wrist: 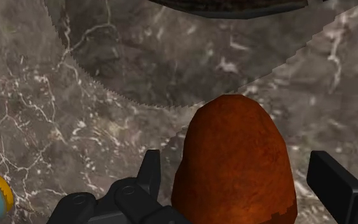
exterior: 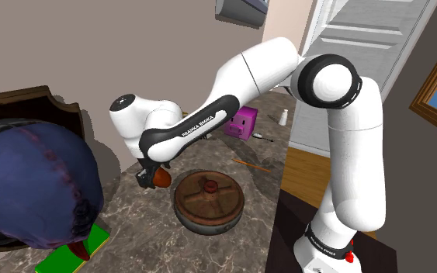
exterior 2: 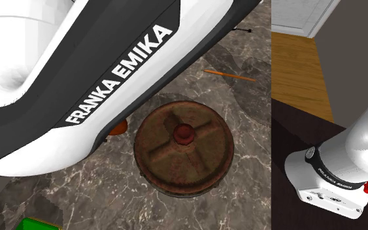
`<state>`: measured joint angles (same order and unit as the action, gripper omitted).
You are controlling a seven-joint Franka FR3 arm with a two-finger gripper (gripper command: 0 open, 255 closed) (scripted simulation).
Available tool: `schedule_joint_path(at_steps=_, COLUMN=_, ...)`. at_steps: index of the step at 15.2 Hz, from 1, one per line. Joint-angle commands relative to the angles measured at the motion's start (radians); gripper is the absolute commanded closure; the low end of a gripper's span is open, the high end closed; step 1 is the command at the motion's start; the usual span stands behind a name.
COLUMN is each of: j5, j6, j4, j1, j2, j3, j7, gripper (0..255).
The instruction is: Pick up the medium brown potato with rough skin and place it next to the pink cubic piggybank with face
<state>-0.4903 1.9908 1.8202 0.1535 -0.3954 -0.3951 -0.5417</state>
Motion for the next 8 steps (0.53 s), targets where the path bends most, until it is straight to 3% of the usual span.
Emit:
schedule_joint_path(at_steps=1, j5=0.0, j6=0.0, j4=0.0, j1=0.0, j2=0.0, j3=0.0, j7=0.0, gripper=0)
schedule_joint_path(at_steps=3, j5=0.0, j6=0.0, j4=0.0, j1=0.0, j2=0.0, j3=0.0, j7=0.0, gripper=0)
schedule_joint_path(at_steps=4, j5=0.0, j6=0.0, j4=0.0, j1=0.0, j2=0.0, j3=0.0, j7=0.0, gripper=255)
schedule_joint_path(at_steps=8, j5=0.0, j6=0.0, j4=0.0, j1=0.0, j2=0.0, j3=0.0, j7=-0.001, gripper=255)
